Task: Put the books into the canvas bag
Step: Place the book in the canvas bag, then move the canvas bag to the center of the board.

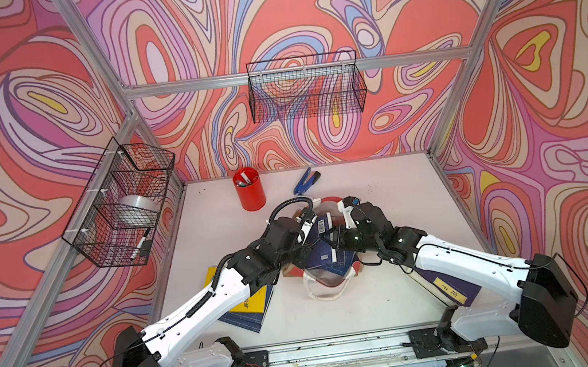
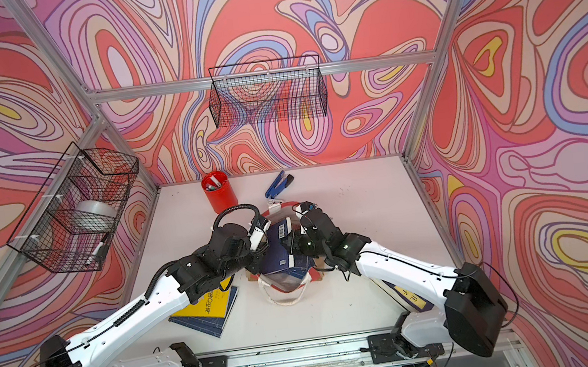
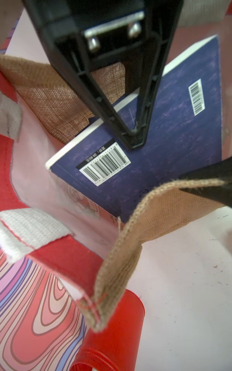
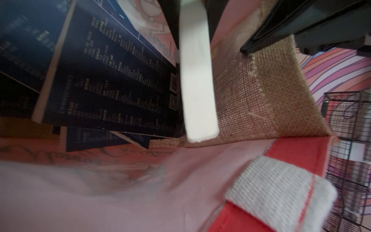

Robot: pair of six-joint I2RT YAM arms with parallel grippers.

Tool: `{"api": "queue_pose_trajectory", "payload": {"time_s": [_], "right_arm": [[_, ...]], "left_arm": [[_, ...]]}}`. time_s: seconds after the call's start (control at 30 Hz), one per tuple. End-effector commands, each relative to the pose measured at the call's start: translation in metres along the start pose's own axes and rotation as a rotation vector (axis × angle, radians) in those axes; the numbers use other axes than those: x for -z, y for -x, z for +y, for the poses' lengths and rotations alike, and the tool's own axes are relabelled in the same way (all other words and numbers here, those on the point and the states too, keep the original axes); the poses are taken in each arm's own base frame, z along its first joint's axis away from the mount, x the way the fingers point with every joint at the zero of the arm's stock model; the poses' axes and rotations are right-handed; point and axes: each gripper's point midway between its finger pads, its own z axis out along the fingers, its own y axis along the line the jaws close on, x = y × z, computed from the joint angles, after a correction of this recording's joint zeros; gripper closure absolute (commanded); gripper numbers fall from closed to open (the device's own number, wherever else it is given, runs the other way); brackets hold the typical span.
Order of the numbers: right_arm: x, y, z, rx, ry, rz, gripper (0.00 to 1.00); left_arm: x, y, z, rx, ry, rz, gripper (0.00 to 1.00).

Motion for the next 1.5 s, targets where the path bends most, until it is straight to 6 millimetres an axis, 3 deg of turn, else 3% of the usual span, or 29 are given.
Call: {"api": "queue_pose_trajectory", "payload": {"time_s": [0.0,0.03,0.1,0.13,0.17,0.2,0.33,0.57,0.67,0.77,0.87,1.0,1.2,1.33,1.47], "right_arm": [[0.012,0.013,-0.026,0.027,-0.178,-0.091,1.0],[0.013,0.013,-0.029,0.027,-0.198,-0.094,1.0],[0.012,0.014,-0.028,0.052,-0.23,-0.068,0.77],[0.011,0.017,-0.025,0.057,-0.236,-0.063,0.73],[0.012,0.014,-0.03,0.069,-0.264,-0.041,0.55],[0.014,0.014,-0.029,0.079,-0.269,-0.039,0.49],[0.03,0.024,-0.021,0.127,-0.282,-0.062,0.39],[0.064,0.046,0.006,0.241,-0.277,-0.075,0.33],[0.086,0.058,0.023,0.286,-0.249,-0.099,0.22],[0.105,0.07,0.024,0.317,-0.288,-0.139,0.15],[0.118,0.085,0.009,0.309,-0.35,-0.173,0.11],[0.131,0.103,-0.03,0.221,-0.406,-0.204,0.1],[0.152,0.099,-0.121,0.036,-0.576,-0.184,0.07],[0.157,0.079,-0.155,-0.037,-0.622,-0.177,0.02],[0.139,0.067,-0.154,-0.027,-0.532,-0.142,0.01]], "left_arm": [[0.008,0.018,-0.005,0.002,-0.024,-0.077,1.0],[0.008,0.017,-0.005,0.002,-0.025,-0.078,1.0],[0.009,0.017,-0.005,0.002,-0.019,-0.081,1.0],[0.009,0.017,-0.004,0.001,-0.016,-0.083,1.0],[0.009,0.017,-0.003,0.0,-0.012,-0.086,1.0],[0.009,0.017,-0.003,-0.003,-0.012,-0.083,1.0],[0.009,0.017,-0.001,-0.013,0.0,-0.083,1.0],[0.008,0.023,0.006,-0.026,0.044,-0.1,1.0],[0.004,0.032,0.016,-0.022,0.099,-0.114,1.0],[-0.005,0.043,0.033,0.023,0.123,-0.12,1.0],[-0.014,0.055,0.064,0.1,0.188,-0.108,1.0],[-0.016,0.069,0.121,0.225,0.347,-0.091,1.0],[-0.022,0.082,0.162,0.272,0.393,-0.023,1.0],[-0.023,0.066,0.191,0.33,0.462,0.056,1.0],[-0.018,0.039,0.219,0.461,0.481,0.119,0.98]]}}
